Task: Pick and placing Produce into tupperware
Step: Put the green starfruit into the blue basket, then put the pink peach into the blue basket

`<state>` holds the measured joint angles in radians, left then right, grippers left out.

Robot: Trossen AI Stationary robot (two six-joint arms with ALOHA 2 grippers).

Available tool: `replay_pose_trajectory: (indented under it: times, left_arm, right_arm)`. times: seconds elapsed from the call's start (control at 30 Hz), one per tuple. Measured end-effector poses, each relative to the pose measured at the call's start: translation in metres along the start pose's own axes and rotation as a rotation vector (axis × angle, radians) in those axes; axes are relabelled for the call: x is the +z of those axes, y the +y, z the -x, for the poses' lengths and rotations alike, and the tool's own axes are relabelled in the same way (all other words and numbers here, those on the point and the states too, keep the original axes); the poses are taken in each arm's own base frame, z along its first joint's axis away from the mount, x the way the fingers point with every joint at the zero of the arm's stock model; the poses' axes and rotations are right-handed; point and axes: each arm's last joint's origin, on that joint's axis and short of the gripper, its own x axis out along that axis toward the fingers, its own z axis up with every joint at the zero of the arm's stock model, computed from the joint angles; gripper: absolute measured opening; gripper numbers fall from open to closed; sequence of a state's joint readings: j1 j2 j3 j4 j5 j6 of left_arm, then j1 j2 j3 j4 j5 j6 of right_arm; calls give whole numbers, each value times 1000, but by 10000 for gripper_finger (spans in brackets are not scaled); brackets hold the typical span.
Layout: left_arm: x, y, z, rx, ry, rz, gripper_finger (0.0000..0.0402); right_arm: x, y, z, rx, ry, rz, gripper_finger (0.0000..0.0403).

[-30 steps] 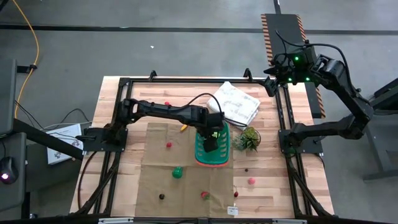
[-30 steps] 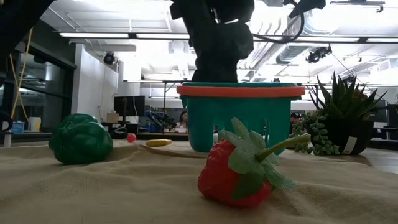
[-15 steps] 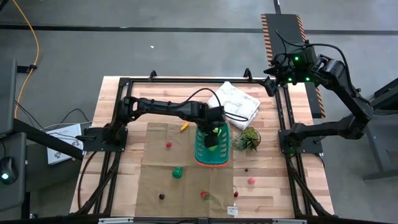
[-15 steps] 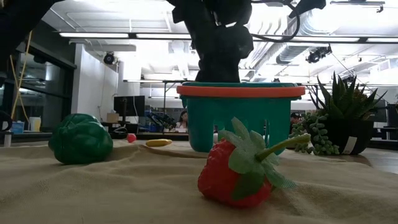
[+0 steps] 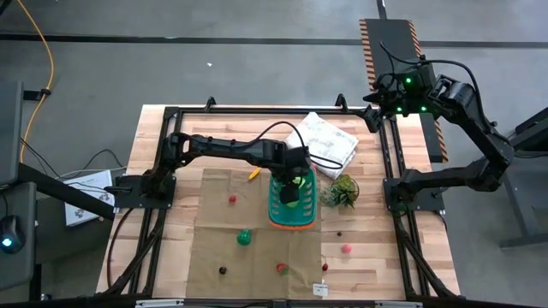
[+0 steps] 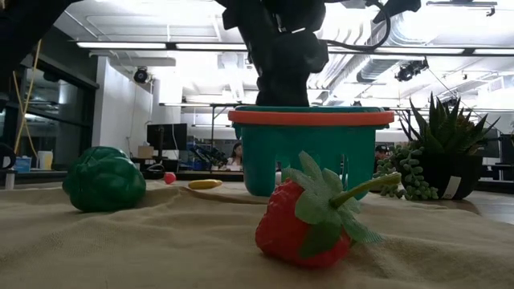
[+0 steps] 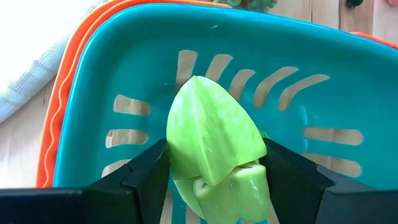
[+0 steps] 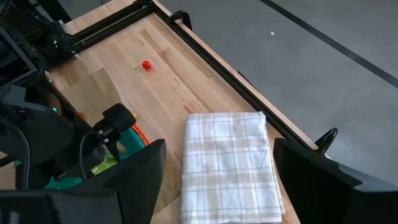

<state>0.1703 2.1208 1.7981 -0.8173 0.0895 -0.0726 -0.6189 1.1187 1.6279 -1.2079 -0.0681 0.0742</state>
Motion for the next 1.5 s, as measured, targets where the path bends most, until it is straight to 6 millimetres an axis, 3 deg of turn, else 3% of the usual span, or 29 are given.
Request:
replay_pose_trajectory:
  times: [0.27, 0.67, 1.0, 1.2, 1.5]
  left_arm:
    - [0, 0, 0, 0, 0, -16, 217]
    - [0, 0, 0, 10, -3, -16, 264]
    - [2, -1, 1, -7, -10, -16, 240]
    - [11, -3, 21, -9, -10, -16, 213]
    - [35, -10, 77, -19, -73, -25, 171]
  right_arm:
    - [0, 0, 0, -1, 0, 0, 288]
    - [0, 0, 0, -3, -1, 3, 288]
    - [0, 0, 0, -3, -1, 3, 288]
    - [0, 0, 0, 2, 0, 4, 288]
    - [0, 0, 0, 1, 0, 19, 288]
